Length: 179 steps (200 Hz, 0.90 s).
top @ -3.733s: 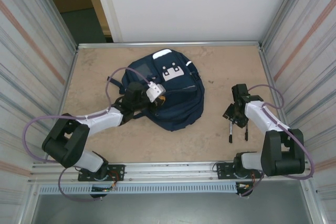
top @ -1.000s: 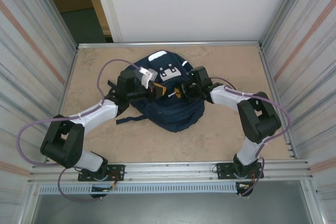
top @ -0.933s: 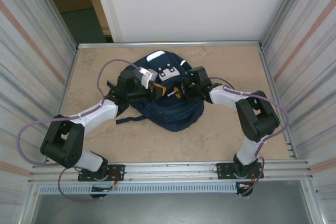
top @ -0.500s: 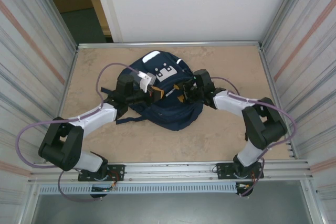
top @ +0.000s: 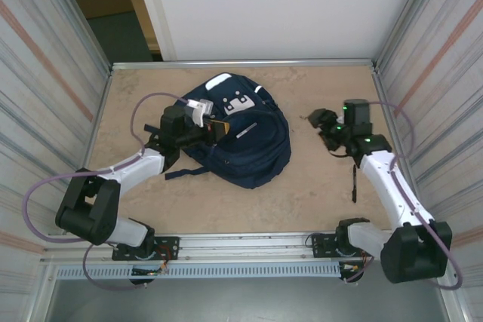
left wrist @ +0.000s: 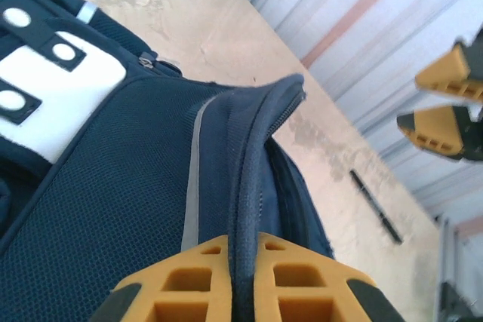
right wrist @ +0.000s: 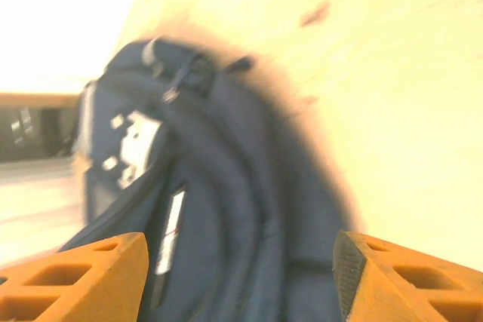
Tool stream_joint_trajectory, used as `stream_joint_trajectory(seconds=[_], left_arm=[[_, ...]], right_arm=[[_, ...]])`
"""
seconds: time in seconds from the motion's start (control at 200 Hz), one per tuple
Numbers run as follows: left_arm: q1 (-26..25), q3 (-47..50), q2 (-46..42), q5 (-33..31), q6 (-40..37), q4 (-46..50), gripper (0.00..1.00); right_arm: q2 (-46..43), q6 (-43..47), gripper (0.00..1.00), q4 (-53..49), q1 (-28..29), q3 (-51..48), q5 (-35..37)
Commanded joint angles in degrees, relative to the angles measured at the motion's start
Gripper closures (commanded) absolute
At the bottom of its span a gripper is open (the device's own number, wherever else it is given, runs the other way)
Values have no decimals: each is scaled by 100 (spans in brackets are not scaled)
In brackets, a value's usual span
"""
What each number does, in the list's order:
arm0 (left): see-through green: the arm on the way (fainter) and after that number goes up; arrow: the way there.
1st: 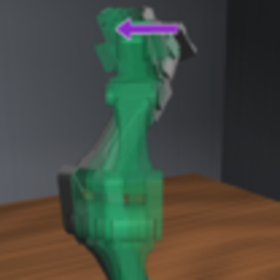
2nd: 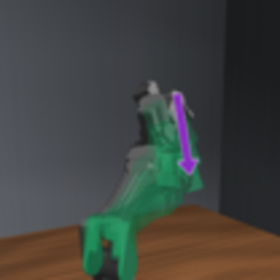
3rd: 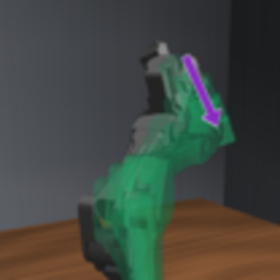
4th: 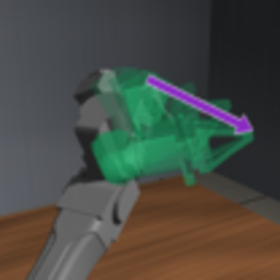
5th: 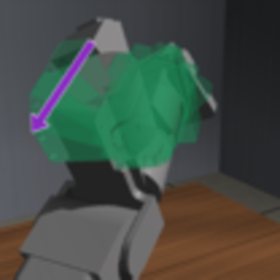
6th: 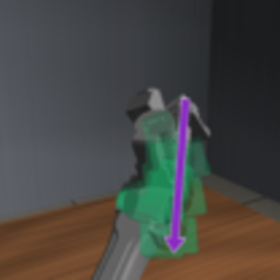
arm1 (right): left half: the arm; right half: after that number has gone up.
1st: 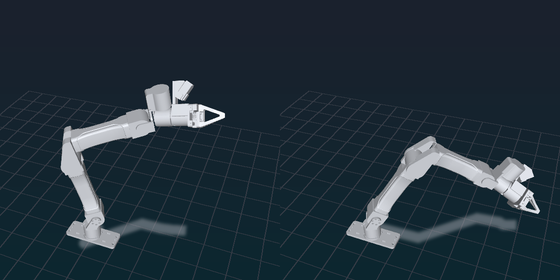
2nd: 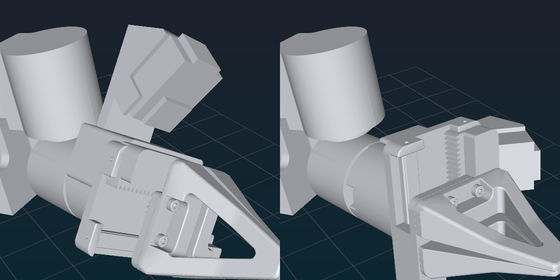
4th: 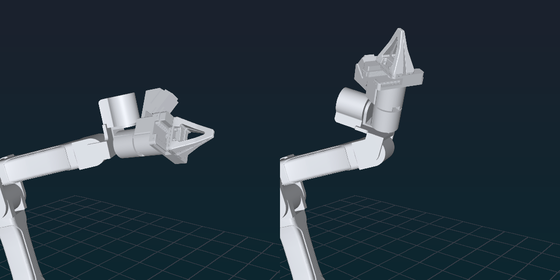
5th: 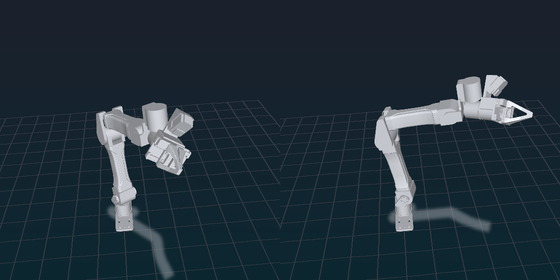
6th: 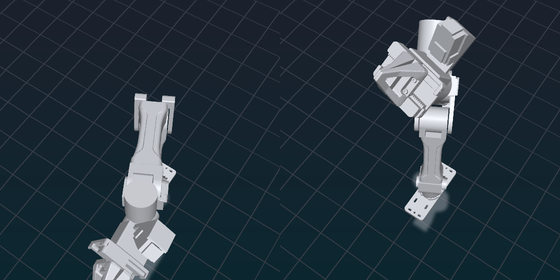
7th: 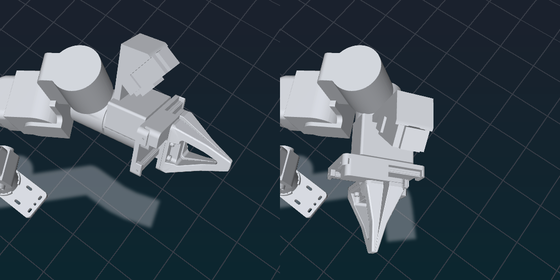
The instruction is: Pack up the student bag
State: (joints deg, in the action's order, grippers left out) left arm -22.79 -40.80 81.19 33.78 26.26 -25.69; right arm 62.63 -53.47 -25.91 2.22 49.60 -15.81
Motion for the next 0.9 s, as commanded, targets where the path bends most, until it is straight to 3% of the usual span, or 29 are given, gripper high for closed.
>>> stream_joint_trajectory(seconds=[0.0,0.145,0.276,0.381,0.446,0.561,0.676,0.892], left_arm=[[203,-185,-102,200,1173,-491,92],[153,-769,-120,384,732,507,91],[147,-707,-250,189,587,525,91],[61,-612,-362,-213,224,737,91],[12,-622,-368,-400,-91,957,92],[-120,-546,-360,-820,-761,1185,92],[-379,-326,-341,-1684,-1495,1181,92],[-626,22,-256,-2035,-2261,984,93]], right_arm=[[-125,1655,32,-1435,-876,-192,-194],[-199,1932,23,-1976,-1666,-335,914],[-328,1395,0,-2254,-2081,-710,1793],[-427,1468,1,-2218,-2734,-1013,1929],[-393,1436,0,-2133,-3023,-1128,1482],[20,1112,1,-2042,-3061,-1351,995],[465,956,3,-1920,-3071,-1538,1032],[890,1337,3,-1933,-3027,-1339,1352]])
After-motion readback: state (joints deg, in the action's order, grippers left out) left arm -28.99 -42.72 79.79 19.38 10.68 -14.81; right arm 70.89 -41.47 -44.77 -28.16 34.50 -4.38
